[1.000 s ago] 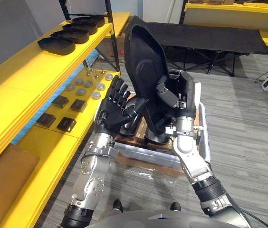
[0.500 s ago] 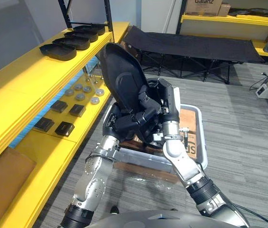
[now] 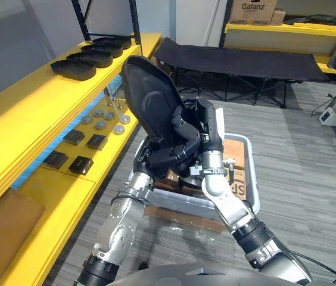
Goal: Walk over and take three plastic housings, then place them on the shelf
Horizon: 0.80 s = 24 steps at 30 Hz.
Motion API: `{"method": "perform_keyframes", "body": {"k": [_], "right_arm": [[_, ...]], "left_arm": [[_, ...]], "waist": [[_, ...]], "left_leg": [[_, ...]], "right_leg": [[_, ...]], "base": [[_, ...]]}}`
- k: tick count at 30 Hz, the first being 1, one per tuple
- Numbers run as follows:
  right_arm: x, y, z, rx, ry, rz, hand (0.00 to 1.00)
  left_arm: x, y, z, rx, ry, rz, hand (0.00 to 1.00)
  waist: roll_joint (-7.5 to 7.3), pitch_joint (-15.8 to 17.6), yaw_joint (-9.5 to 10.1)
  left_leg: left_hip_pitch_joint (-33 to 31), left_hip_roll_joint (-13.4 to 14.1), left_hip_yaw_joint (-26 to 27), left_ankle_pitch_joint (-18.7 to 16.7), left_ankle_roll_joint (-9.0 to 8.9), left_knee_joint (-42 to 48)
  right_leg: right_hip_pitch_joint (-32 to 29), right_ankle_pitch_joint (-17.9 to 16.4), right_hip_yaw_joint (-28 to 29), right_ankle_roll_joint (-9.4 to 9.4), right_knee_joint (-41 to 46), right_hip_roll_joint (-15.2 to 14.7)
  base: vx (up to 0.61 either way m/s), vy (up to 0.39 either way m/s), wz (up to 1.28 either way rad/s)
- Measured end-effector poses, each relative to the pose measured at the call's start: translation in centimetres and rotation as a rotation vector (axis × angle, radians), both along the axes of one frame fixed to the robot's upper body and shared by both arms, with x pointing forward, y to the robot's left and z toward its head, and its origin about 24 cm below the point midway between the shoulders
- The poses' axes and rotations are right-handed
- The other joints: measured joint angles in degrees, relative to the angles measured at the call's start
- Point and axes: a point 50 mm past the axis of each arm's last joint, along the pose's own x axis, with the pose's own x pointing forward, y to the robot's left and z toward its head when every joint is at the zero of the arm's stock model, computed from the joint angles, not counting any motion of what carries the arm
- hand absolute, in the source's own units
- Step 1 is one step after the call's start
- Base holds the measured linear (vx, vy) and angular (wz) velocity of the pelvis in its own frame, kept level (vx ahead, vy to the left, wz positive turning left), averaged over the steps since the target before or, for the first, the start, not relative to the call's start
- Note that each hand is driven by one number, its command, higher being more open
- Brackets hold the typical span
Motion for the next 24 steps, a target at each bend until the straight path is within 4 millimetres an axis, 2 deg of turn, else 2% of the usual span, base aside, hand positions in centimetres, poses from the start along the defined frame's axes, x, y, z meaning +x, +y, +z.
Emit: {"method": "perform_keyframes", "body": {"k": [6, 13, 23, 24], "right_arm": [[0.0, 0.0, 0.0, 0.006, 0.001, -0.014, 0.0], [-0.5, 1.6, 0.2, -0.016, -0.018, 0.039, 0.0], [-0.6, 2.0, 0.5, 0.002, -0.026, 0.049, 0.0], [-0.7, 2.0, 0.5, 0.001, -0.024, 0.052, 1.0]], "left_arm": [[0.1, 0.4, -0.6, -0.092, 0.058, 0.084, 0.0], [0.5, 1.9, -1.9, -0.163, 0.14, 0.269, 0.0], [0.5, 2.3, -1.6, -0.166, 0.105, 0.311, 0.0], [0.5, 2.2, -1.6, -0.165, 0.106, 0.314, 0.0]], "waist": [[-0.11, -0.38, 0.71], [-0.45, -0.85, 0.63], [-1.64, -1.01, 0.51], [-1.81, -1.07, 0.44]], "left_leg": [[0.03, -0.02, -0.21, 0.02, -0.02, -0.03], [0.01, -0.01, -0.3, 0.02, -0.04, -0.05], [-0.01, 0.01, -0.36, -0.11, -0.21, -0.04], [-0.01, 0.01, -0.34, -0.12, -0.22, -0.04]], "right_leg": [[0.14, -0.02, -0.18, -0.02, 0.0, -0.01], [0.15, -0.19, -0.3, -0.25, 0.0, 0.01], [0.21, -0.32, -0.45, -0.42, 0.0, -0.01], [0.2, -0.33, -0.45, -0.44, 0.0, -0.01]], "base": [[0.0, 0.0, 0.0], [0.0, 0.0, 0.0], [0.0, 0.0, 0.0], [0.0, 0.0, 0.0]]}}
